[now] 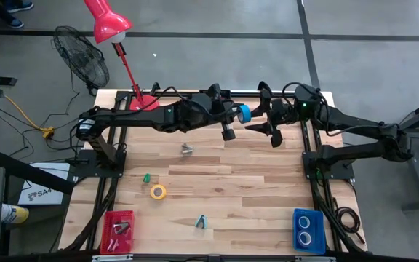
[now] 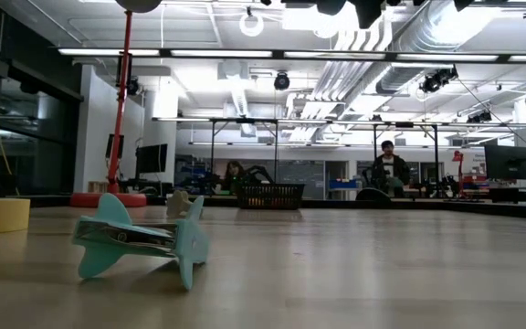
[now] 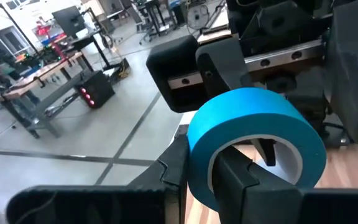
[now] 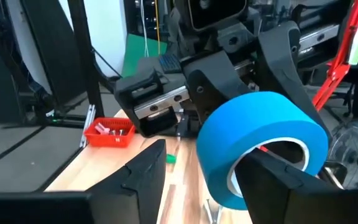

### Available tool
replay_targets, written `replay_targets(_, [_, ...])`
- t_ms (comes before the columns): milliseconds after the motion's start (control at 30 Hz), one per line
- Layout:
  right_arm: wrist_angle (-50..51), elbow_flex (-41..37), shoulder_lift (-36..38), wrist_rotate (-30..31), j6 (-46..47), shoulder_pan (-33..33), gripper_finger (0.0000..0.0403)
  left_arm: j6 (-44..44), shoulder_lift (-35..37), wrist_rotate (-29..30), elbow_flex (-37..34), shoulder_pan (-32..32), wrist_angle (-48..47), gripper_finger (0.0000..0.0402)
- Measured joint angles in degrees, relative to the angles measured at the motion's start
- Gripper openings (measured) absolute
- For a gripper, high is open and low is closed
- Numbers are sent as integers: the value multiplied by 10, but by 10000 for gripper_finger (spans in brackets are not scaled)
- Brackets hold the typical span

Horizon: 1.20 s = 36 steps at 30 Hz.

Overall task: Pick and place Stapler, Stapler remover, tape
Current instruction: Put the blue tape into the green basket

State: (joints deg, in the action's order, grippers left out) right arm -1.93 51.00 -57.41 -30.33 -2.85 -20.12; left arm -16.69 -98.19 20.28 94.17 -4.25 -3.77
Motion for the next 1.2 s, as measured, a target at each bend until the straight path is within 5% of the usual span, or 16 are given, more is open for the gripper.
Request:
replay_targets(567, [-14, 0, -8, -6, 24, 0, 33, -2, -1, -25, 0, 0, 8, 46])
replay_targets(767, [-7, 0, -8, -3, 37, 0, 33, -23, -1, -22, 0, 1, 7, 56])
replay_targets(1200, [38, 1, -7, 20, 55, -1, 33, -77, 0, -17, -1, 1, 0, 198])
